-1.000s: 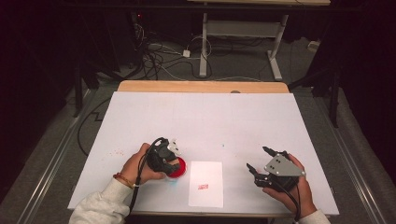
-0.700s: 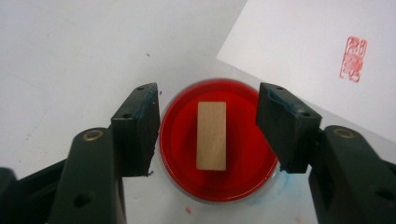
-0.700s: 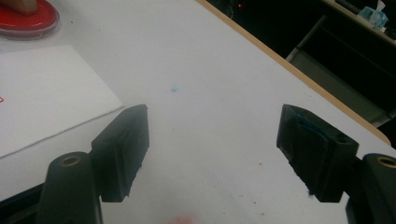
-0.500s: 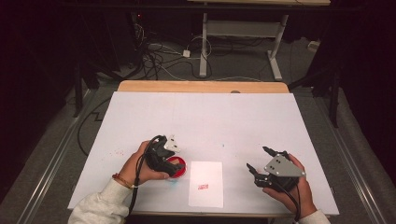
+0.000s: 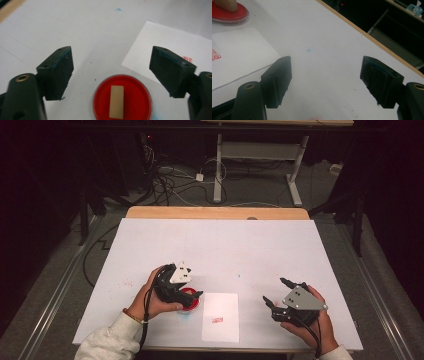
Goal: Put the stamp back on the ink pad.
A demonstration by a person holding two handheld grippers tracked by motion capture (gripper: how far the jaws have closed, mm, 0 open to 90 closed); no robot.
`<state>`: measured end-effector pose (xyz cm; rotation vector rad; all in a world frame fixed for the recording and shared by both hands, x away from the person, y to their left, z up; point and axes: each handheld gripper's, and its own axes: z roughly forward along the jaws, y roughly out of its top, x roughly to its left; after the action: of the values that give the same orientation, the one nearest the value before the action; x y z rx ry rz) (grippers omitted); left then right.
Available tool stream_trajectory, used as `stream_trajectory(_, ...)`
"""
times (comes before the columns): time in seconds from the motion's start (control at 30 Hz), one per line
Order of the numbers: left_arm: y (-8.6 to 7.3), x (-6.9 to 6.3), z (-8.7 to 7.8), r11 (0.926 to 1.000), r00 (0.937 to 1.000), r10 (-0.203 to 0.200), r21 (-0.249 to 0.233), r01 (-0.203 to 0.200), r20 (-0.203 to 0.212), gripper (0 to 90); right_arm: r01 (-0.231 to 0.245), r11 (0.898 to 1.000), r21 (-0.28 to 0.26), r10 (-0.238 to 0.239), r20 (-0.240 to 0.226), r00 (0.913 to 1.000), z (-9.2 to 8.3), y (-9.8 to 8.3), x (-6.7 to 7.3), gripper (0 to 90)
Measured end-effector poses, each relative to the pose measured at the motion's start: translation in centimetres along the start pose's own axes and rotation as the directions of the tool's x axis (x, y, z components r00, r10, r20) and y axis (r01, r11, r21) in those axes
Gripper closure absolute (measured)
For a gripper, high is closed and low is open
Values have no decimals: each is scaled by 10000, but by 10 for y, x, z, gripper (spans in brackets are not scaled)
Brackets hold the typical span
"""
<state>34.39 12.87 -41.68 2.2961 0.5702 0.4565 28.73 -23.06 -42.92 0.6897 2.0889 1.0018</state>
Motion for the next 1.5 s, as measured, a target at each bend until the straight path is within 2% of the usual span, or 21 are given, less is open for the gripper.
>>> stream_trajectory(0.1,0,-1,-2,9988,9990,60,-486,-81,-442,187,-38,10000,-36,37,-52,10000,0,0,1,260)
stream_trajectory(0.23,-1,-1,-7,9947,9971,109,-1009,-185,-747,187,-103,9999,-72,103,-106,9999,-1,1,1,260)
stream_trajectory(0.43,-4,1,-16,9816,9908,106,-1877,-361,-1351,187,-219,9996,-150,216,-205,9996,-1,1,1,260)
stream_trajectory(0.5,-4,1,-18,9805,9867,109,-1919,-423,-1619,187,-230,9996,-192,226,-235,9995,-2,2,1,260)
stream_trajectory(0.53,-4,2,-19,9788,9873,111,-2002,-431,-1582,185,-230,9995,-204,226,-220,9995,-2,2,1,260)
stream_trajectory(0.8,-6,2,-27,9774,9822,388,-1976,-756,-1836,172,-273,9990,-354,270,-78,9996,-5,3,0,260)
stream_trajectory(0.87,-7,2,-29,9771,9793,389,-1978,-790,-1988,172,-296,9989,-354,293,-77,9995,-7,3,-1,260)
stream_trajectory(0.9,-8,3,-30,9770,9800,348,-1999,-746,-1958,172,-296,9989,-371,295,-34,9996,-7,3,-2,260)
stream_trajectory(1.03,-11,3,-33,9794,9739,525,-1788,-934,-2210,172,-301,9987,-410,303,21,9995,-9,3,-2,260)
stream_trajectory(1.3,-21,4,-39,9785,9707,476,-1840,-926,-2354,172,-342,9984,-445,353,236,9991,-14,0,-5,260)
stream_trajectory(1.37,-25,3,-41,9772,9684,526,-1873,-1002,-2438,172,-331,9985,-435,342,248,9991,-15,0,-5,259)
stream_trajectory(1.5,-31,2,-44,9767,9675,633,-1838,-1105,-2449,172,-326,9986,-415,338,290,9990,-17,-1,-4,259)
